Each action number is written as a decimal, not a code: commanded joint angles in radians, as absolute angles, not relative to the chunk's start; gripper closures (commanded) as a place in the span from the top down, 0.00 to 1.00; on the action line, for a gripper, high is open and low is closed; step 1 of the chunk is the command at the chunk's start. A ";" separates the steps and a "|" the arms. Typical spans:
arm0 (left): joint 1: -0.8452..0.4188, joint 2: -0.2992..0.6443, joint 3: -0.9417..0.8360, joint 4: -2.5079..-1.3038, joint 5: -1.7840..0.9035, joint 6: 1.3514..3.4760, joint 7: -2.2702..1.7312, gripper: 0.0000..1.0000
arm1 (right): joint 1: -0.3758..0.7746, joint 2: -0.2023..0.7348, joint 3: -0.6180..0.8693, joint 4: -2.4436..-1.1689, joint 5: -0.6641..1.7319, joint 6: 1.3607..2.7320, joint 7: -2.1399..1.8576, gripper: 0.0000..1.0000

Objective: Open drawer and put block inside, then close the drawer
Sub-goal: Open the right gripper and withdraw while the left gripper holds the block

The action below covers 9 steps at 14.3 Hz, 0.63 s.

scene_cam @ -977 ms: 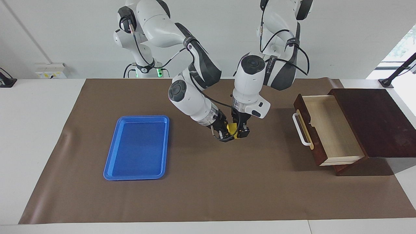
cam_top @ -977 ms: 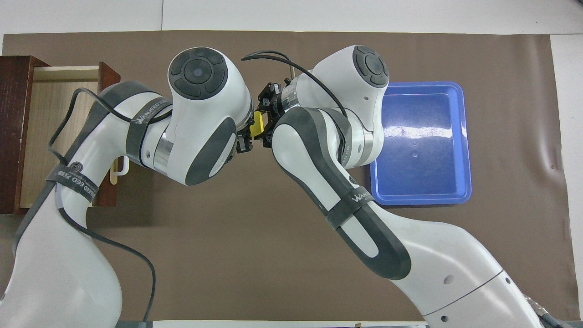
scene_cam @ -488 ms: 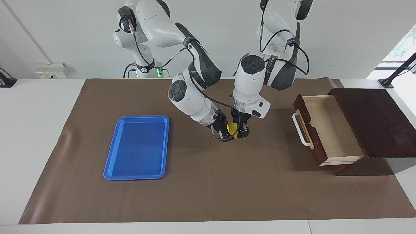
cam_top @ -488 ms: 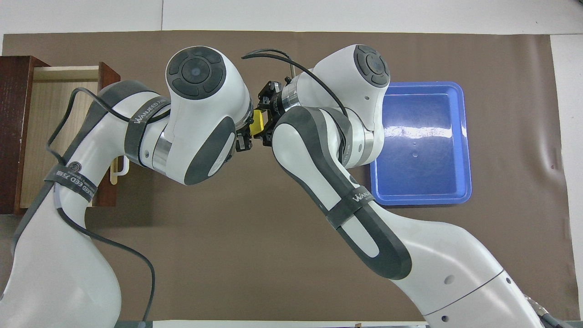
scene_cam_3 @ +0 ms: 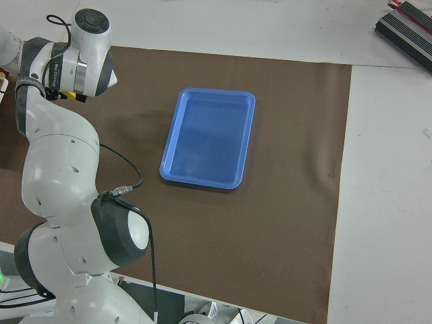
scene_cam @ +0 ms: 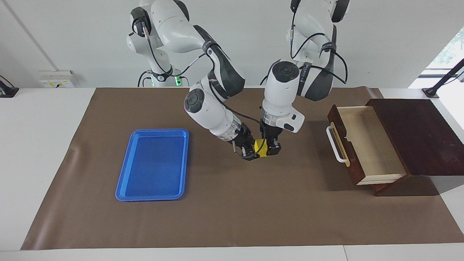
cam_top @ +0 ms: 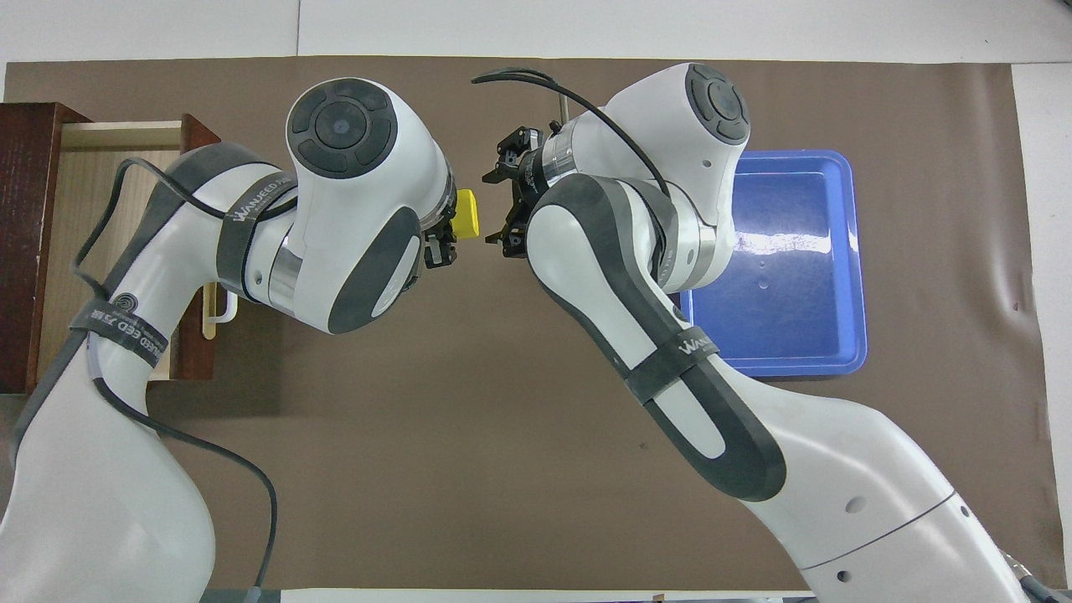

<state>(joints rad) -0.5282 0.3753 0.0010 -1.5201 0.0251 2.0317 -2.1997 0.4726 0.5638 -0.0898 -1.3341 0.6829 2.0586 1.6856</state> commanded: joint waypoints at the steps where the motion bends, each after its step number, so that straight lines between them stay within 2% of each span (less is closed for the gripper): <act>1: -0.480 0.371 0.003 -1.499 0.037 2.011 -2.143 0.00 | 0.410 0.500 -0.086 -1.364 0.672 1.975 1.629 0.97; 6: -0.414 0.367 0.023 -1.364 0.035 1.732 -2.014 0.00 | 0.267 0.391 -0.087 -1.379 0.522 1.743 1.296 1.00; 9: -0.403 0.357 0.078 -1.345 0.032 1.648 -1.945 0.00 | 0.195 0.324 -0.087 -1.379 0.381 1.596 0.992 1.00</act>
<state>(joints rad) -0.4046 0.3632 0.0466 -1.3659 0.0267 1.7099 -1.9927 0.2306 0.3892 -0.0988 -1.3383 0.4631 1.6523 1.1657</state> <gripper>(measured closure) 0.432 0.000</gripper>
